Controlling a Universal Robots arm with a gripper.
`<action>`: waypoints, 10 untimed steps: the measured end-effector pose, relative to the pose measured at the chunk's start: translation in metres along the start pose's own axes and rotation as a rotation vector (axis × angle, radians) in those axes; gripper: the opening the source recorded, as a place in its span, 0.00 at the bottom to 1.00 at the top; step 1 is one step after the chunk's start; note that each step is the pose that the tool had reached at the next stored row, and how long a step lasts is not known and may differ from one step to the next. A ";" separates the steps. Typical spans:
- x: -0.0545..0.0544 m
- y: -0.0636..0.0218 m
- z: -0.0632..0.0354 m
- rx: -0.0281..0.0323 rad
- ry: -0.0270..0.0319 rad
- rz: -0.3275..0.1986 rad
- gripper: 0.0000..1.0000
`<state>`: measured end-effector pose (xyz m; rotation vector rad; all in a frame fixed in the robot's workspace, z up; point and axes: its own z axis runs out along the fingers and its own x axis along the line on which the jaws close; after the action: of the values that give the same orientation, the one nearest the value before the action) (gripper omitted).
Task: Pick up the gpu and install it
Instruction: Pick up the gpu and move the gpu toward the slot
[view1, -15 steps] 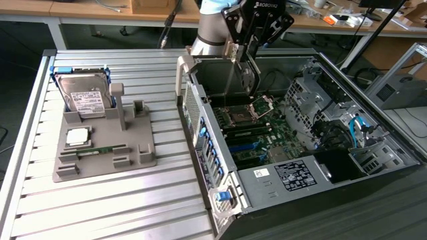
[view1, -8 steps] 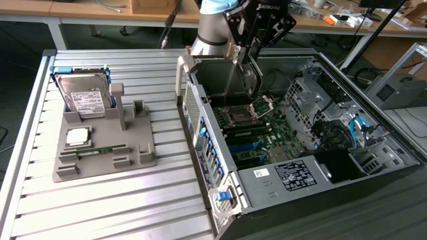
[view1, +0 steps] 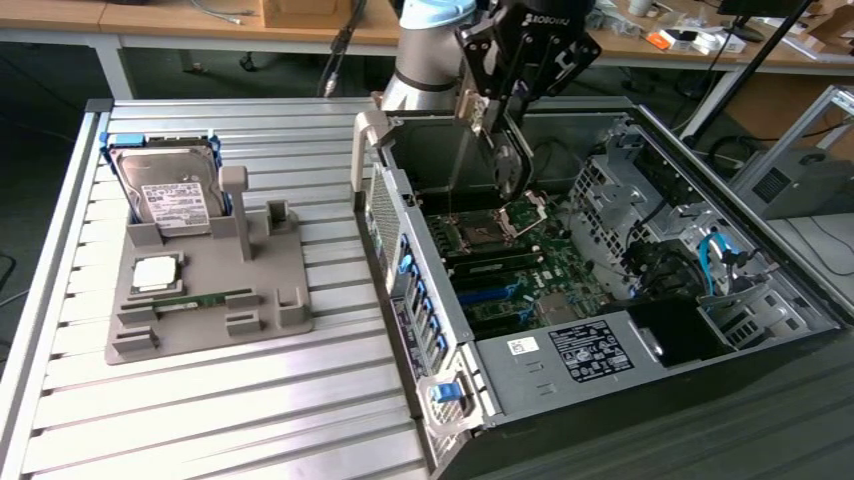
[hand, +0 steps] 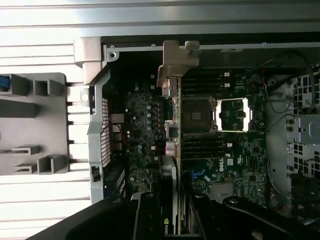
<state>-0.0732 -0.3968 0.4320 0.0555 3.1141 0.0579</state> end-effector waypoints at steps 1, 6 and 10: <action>-0.002 -0.0007 0.0001 0.0001 0.0001 0.000 0.27; -0.014 -0.0046 0.0010 0.0001 0.0001 0.000 0.27; -0.020 -0.0072 0.0017 0.0001 0.0001 0.000 0.27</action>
<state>-0.0535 -0.4046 0.4306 0.0553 3.1143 0.0577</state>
